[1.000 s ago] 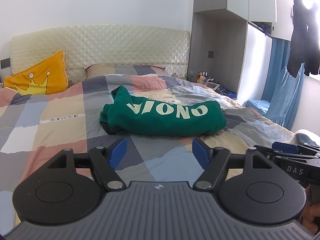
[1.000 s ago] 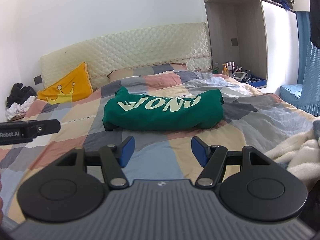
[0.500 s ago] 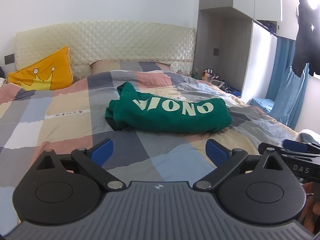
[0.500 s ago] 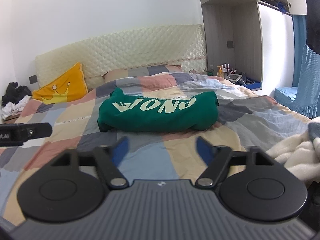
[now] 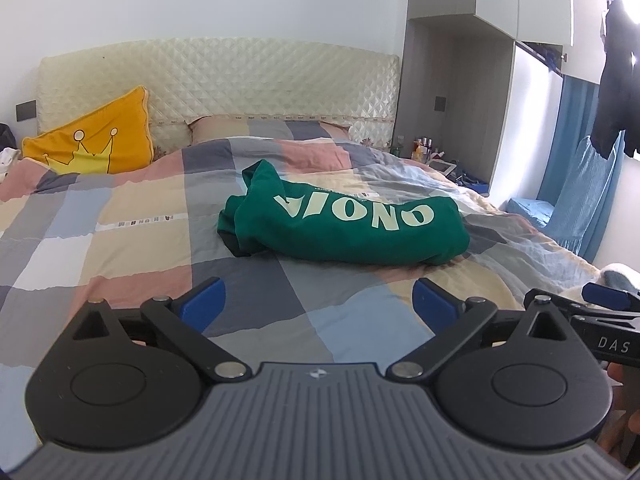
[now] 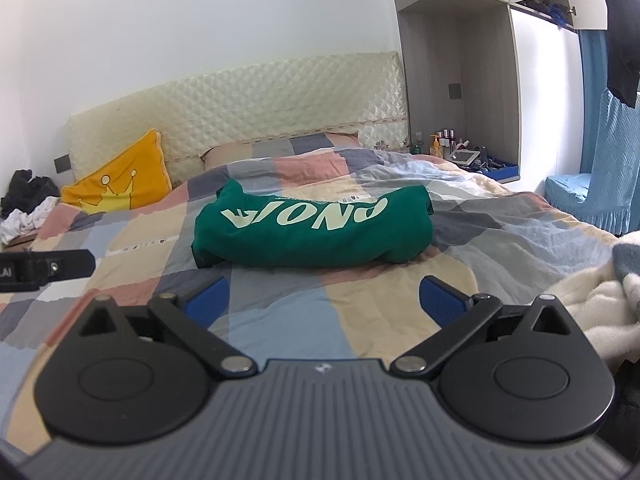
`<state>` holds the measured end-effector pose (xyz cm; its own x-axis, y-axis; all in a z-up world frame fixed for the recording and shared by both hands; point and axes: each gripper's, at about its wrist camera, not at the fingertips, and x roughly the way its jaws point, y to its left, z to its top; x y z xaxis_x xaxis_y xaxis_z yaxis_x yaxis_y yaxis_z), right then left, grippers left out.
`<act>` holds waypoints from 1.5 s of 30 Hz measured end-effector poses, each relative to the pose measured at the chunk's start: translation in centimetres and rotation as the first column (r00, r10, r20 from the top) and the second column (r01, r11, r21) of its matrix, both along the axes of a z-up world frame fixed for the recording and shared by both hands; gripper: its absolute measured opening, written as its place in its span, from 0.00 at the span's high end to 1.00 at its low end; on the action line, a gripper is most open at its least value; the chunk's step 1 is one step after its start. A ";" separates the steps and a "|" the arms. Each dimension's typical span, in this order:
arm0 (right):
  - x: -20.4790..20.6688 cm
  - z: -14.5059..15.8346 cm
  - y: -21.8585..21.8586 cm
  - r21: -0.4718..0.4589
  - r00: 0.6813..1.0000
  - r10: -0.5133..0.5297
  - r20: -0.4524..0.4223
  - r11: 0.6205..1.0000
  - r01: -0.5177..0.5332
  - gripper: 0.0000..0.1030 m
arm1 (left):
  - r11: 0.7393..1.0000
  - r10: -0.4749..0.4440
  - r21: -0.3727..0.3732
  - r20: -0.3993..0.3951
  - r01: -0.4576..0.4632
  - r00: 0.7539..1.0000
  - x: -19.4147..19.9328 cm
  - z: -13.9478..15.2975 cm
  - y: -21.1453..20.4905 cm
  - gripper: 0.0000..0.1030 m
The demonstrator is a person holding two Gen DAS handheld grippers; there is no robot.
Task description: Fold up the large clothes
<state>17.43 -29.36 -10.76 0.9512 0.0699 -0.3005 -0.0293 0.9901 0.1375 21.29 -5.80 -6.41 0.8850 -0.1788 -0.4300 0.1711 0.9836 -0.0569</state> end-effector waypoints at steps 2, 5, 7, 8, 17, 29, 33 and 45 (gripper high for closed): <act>-0.2 0.0 0.1 -0.004 1.000 -0.009 -0.002 1.000 0.009 0.00 | 1.000 0.000 0.003 -0.001 0.000 1.000 0.1 0.0 0.0 0.02; -0.2 0.0 0.0 0.003 1.000 -0.012 -0.005 1.000 0.012 0.00 | 1.000 -0.002 0.002 -0.002 0.002 1.000 0.1 0.0 -0.1 0.02; -0.2 0.0 -0.1 0.006 1.000 -0.012 -0.006 1.000 0.012 0.00 | 1.000 0.001 0.003 -0.002 -0.001 1.000 0.0 0.0 -0.1 0.02; -0.2 0.0 -0.1 0.005 1.000 -0.011 -0.005 1.000 0.011 0.00 | 1.000 0.000 0.003 -0.002 0.000 1.000 0.0 0.0 -0.1 0.02; -0.2 0.0 -0.1 0.004 1.000 -0.011 -0.004 1.000 0.011 0.00 | 1.000 -0.003 0.003 -0.002 0.003 1.000 0.1 -0.1 -0.1 0.02; 0.0 0.1 -0.3 0.005 1.000 -0.009 -0.005 1.000 0.009 0.00 | 1.000 -0.006 0.004 -0.004 0.006 1.000 0.0 -0.1 -0.3 0.02; -0.1 0.1 -0.2 0.007 1.000 -0.009 -0.006 1.000 0.009 0.00 | 1.000 -0.006 0.003 -0.003 0.006 1.000 -0.1 -0.1 -0.4 0.02; -0.1 0.1 -0.2 0.005 1.000 -0.010 -0.004 1.000 0.010 0.00 | 1.000 -0.020 0.006 0.001 0.020 1.000 -0.2 -0.2 -0.5 0.02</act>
<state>17.35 -29.54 -10.67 0.9508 0.0618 -0.3036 -0.0189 0.9897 0.1422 21.08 -6.29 -6.60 0.8817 -0.1934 -0.4303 0.1904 0.9804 -0.0506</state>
